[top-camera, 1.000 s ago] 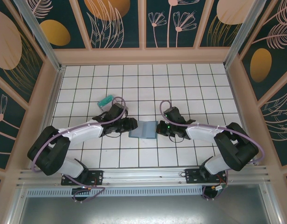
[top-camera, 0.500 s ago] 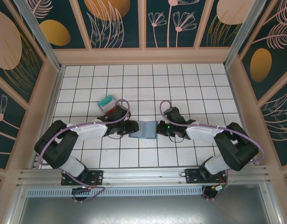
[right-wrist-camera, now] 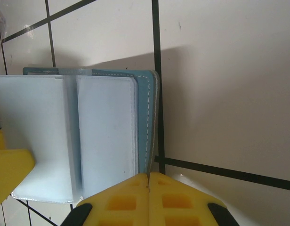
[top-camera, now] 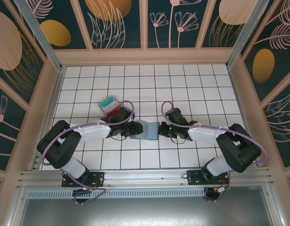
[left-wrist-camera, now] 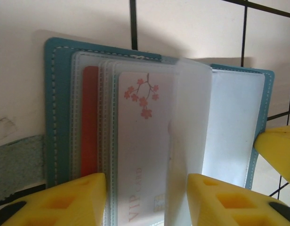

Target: Take the credit cards out of the card holder

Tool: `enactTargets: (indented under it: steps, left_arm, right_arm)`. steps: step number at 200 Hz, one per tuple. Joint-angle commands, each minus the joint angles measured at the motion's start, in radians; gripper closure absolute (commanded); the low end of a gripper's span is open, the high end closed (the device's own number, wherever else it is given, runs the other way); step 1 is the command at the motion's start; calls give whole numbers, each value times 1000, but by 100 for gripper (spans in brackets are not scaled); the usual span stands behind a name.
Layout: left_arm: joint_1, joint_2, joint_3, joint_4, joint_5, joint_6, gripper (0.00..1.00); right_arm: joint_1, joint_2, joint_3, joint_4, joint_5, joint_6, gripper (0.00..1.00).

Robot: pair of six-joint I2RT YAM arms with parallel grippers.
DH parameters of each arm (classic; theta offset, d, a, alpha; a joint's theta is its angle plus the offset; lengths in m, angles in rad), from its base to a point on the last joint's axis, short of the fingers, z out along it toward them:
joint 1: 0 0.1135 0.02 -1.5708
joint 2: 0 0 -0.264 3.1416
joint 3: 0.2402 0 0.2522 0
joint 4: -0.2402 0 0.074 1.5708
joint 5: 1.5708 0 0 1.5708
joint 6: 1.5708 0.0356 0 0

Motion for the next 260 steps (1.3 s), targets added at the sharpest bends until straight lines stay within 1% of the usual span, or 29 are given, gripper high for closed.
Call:
enactTargets:
  steps: [1,29,41,70,89,127,152,169,187,241,260]
  left_arm:
    - [-20,17,31,28,44,18,49]
    - [-24,14,31,24,39,19,47]
    - [-24,11,30,25,40,21,41]
    - [-24,0,29,19,31,23,35]
    - [-24,-14,44,-33,-26,34,35]
    - [-24,-61,76,-127,-148,52,38]
    - [-24,-69,91,-142,-180,53,38]
    - [-24,-57,95,-133,-166,53,39]
    - [-24,-30,93,-113,-127,51,40]
    - [-23,16,88,-116,-123,53,40]
    - [-23,27,82,-106,-106,54,40]
  right_arm:
    - [17,10,-8,26,-7,-1,100]
    - [19,12,-8,27,-5,0,100]
    - [19,12,-8,26,-5,2,100]
    - [21,13,-8,28,-5,2,100]
    - [21,15,-8,26,-6,2,100]
    - [22,13,-6,24,-5,1,100]
    - [22,16,-5,22,-6,-3,100]
    - [22,17,-2,20,-7,-5,100]
    - [21,21,1,17,-6,-8,100]
    - [22,24,3,18,-7,-6,100]
    - [22,27,3,18,-8,-7,100]
